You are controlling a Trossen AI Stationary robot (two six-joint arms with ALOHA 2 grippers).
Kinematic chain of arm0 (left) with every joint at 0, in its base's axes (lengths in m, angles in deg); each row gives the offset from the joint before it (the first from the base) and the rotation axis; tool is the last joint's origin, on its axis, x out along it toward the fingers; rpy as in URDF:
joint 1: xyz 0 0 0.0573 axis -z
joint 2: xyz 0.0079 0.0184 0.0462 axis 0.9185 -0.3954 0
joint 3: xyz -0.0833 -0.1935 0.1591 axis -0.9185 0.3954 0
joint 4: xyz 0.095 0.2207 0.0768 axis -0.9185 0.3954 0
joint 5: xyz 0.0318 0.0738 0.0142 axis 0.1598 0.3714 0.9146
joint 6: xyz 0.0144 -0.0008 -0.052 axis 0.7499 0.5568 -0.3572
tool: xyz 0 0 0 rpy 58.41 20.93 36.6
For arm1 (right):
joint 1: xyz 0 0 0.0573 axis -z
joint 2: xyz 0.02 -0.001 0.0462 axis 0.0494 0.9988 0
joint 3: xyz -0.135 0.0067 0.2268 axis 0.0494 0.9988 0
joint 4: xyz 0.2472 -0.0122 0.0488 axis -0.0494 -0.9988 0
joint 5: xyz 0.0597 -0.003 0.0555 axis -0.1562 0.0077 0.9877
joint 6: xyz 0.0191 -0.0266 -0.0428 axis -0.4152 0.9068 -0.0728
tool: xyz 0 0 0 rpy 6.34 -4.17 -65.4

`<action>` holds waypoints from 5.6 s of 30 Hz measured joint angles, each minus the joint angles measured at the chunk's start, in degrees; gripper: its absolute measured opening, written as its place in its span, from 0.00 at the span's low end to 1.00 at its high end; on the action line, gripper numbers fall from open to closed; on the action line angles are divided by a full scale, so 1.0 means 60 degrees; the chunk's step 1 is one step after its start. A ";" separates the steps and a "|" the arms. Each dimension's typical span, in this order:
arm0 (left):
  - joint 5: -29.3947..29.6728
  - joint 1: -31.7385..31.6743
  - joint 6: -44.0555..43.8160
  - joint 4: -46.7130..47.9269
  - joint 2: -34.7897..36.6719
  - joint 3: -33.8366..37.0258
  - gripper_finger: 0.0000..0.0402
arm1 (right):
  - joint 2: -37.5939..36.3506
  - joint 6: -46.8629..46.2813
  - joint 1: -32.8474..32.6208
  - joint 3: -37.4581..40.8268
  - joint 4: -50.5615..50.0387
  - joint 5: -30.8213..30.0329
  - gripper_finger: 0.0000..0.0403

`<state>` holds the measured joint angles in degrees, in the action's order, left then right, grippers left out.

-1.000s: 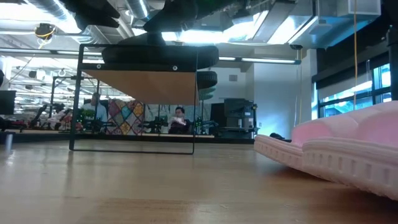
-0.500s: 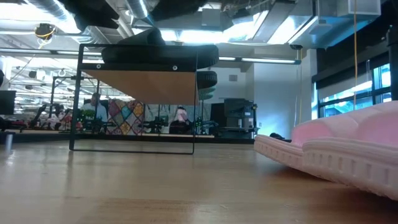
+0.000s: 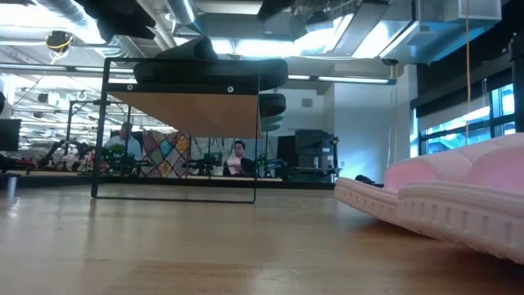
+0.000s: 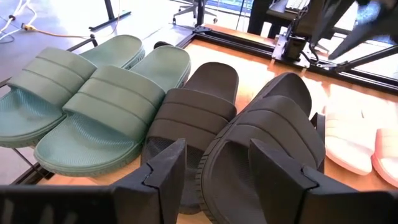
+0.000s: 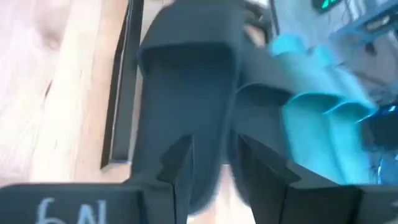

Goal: Pick and place slides into the shelf
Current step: Put the black slipper on the shelf

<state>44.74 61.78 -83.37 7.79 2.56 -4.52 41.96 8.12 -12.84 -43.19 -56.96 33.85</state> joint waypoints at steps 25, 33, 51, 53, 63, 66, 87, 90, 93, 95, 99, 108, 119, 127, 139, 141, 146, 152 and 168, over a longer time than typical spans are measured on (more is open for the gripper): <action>0.0565 -0.0007 0.0244 0.0000 0.0003 0.0000 0.41 | -0.0741 0.3193 0.5565 -0.0007 0.0462 0.5889 0.31; 0.0554 -0.0007 0.0240 0.0000 0.0003 0.0000 0.41 | -0.0741 0.3053 0.5790 -0.0007 -0.0009 0.7780 0.31; 0.0610 -0.0007 -0.1501 -0.0157 0.0001 0.0000 0.41 | -0.0203 0.4122 0.5587 0.0000 0.0577 1.0673 0.31; 0.0612 -0.0007 -0.1518 -0.0157 0.0003 0.0000 0.41 | -0.0026 0.4293 0.5562 0.0000 0.0620 1.0932 0.31; 0.0605 -0.0004 -0.1444 -0.0029 0.0000 0.0000 0.41 | 0.0083 0.4246 0.5023 0.0000 0.0502 1.0928 0.31; 0.0606 -0.0007 -0.0894 -0.0035 0.0003 0.0000 0.41 | 0.0083 0.4394 0.4658 0.0000 0.0502 1.0560 0.31; 0.0612 -0.0007 -0.0292 -0.0044 0.0000 0.0000 0.41 | -0.0646 -0.2855 0.3319 -0.0008 -0.0944 0.6622 0.31; 0.0613 -0.0007 -0.0192 -0.0047 0.0001 0.0000 0.41 | -0.0643 -0.3357 0.3137 -0.0008 -0.1659 0.6577 0.31; 0.0655 -0.0007 -0.0186 -0.0092 0.0002 0.0000 0.41 | -0.0642 -0.3923 0.2815 -0.0007 -0.1949 0.6470 0.31; 0.0785 -0.0007 -0.0182 -0.0095 0.0003 0.0000 0.41 | -0.0642 -0.4238 0.2594 -0.0007 -0.1912 0.6246 0.31; 0.0867 -0.0007 -0.0182 -0.0095 0.0000 0.0000 0.41 | -0.0642 -0.4342 0.2246 -0.0007 -0.1700 0.6114 0.31; 0.0871 -0.0007 -0.0181 -0.0091 0.0001 0.0000 0.41 | -0.0547 -0.3555 0.1485 -0.0007 -0.1524 0.5887 0.31; 0.0878 -0.0007 -0.0175 -0.0084 0.0000 0.0000 0.41 | -0.0515 -0.4382 0.1215 -0.0007 -0.1552 0.5971 0.31; 0.0878 -0.0007 -0.0175 -0.0084 0.0000 0.0000 0.41 | -0.0515 -0.6470 0.1228 -0.0007 -0.2219 0.3360 0.42; 0.0878 -0.0007 -0.0175 -0.0080 0.0000 0.0000 0.41 | -0.0471 -0.5308 0.1272 -0.0007 -0.2039 0.3140 0.49; 0.0878 -0.0007 -0.0175 -0.0082 0.0003 0.0000 0.41 | -0.0471 -0.5347 0.1262 -0.0007 -0.1961 0.3157 0.49; 0.0878 -0.0007 -0.0175 -0.0080 0.0002 0.0000 0.41 | -0.0471 -0.5358 0.1276 -0.0007 -0.1957 0.3301 0.55; 0.1045 -0.0007 -0.0175 -0.0076 0.0003 0.0000 0.41 | -0.0471 -0.5320 0.1265 -0.0007 -0.1917 0.3411 0.74; 0.1097 -0.0007 -0.0197 -0.0076 0.0000 0.0000 0.41 | -0.0449 -0.7344 0.1972 -0.0003 -0.1925 0.5195 0.82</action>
<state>51.32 61.74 -84.55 7.33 2.56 -4.52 39.26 -35.94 -1.01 -43.21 -68.50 65.02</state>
